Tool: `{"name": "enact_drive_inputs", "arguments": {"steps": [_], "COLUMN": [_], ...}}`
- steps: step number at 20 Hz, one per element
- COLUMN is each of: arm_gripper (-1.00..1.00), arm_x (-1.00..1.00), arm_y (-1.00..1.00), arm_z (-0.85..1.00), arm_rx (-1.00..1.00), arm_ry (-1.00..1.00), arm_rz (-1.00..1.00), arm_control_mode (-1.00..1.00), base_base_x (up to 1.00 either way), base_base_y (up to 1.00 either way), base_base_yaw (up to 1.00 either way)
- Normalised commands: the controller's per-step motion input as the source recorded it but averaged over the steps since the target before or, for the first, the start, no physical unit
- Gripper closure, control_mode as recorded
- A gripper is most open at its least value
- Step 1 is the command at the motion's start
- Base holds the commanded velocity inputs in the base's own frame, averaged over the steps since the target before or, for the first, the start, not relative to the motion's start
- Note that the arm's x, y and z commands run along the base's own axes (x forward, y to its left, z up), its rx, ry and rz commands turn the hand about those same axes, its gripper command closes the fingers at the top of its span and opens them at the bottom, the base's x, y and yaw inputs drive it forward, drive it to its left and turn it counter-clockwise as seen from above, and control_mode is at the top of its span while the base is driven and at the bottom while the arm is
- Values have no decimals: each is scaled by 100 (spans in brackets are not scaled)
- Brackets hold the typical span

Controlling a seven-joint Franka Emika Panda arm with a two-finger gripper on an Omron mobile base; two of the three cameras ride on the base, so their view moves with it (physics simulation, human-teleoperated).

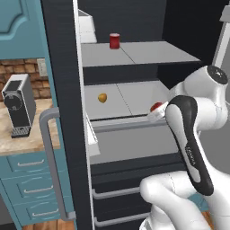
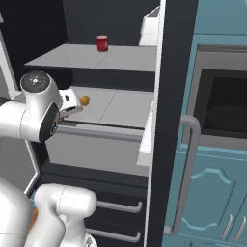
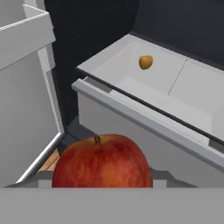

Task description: Pick the two apples from the fridge and place them on the plate next to the blender to make a fruit smoothie.

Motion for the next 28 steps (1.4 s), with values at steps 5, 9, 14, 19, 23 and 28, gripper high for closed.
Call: {"name": "enact_drive_inputs", "arguments": {"steps": [5, 9, 14, 19, 23, 28], "arm_gripper": [100, 100, 100, 100, 100, 100], "arm_x": [-7, -33, -1, 0, 0, 0], "arm_y": [0, -1, 0, 0, 0, 0], "arm_z": [0, 0, 0, 0, 0, 0], "arm_rx": [0, 0, 0, 0, 0, 0], "arm_ry": [-4, -20, 0, 0, 0, 0], "arm_rz": [0, 0, 0, 0, 0, 0], "arm_control_mode": [-100, -100, 100, 100, 100, 100], "base_base_x": [0, 0, -19, -95, -94, -71], "base_base_y": [0, 0, 0, 0, 0, 4], "base_base_yaw": [0, 0, 1, 23, 41, 66]}}
